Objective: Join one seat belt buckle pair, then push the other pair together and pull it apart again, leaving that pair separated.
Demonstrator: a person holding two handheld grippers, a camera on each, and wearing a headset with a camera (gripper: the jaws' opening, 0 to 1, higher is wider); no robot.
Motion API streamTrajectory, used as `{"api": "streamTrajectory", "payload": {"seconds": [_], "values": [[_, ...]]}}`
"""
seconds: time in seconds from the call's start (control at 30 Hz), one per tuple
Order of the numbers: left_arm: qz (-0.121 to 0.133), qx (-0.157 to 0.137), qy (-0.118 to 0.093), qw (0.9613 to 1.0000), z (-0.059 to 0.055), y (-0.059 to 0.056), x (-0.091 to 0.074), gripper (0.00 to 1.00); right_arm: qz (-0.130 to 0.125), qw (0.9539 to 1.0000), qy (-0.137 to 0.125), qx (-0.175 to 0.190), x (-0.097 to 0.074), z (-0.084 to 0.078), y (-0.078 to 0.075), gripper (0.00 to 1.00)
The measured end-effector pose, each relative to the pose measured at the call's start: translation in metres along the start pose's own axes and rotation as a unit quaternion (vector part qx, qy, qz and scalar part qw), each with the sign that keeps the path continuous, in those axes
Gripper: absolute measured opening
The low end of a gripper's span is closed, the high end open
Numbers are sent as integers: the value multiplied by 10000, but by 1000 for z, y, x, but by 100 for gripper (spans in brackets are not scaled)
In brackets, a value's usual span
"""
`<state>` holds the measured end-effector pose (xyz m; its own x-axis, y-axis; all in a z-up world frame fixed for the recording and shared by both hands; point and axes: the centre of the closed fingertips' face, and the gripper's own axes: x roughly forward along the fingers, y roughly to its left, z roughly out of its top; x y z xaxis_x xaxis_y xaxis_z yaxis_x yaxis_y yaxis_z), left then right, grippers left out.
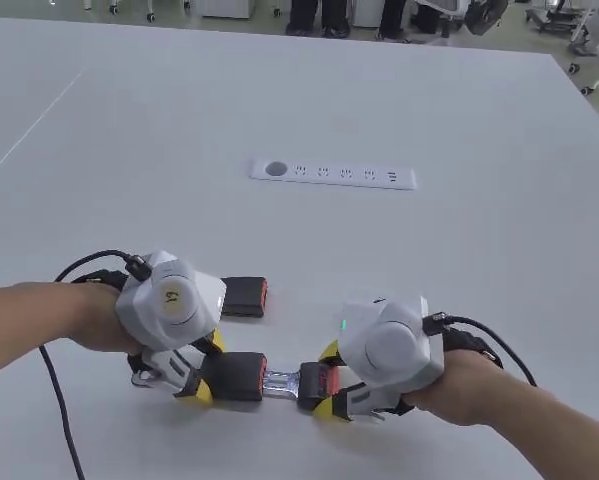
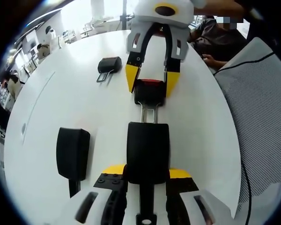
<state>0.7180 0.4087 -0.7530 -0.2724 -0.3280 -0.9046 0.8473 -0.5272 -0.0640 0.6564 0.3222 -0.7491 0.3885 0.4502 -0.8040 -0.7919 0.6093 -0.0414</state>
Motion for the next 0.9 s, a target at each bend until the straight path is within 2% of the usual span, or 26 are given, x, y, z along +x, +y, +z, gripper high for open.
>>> {"api": "streamTrajectory", "payload": {"seconds": [0.9], "values": [[21, -13, -29, 10000, 2, 0, 1, 31, -1, 9995, 322, 14, -28, -42, -2, 31]]}}
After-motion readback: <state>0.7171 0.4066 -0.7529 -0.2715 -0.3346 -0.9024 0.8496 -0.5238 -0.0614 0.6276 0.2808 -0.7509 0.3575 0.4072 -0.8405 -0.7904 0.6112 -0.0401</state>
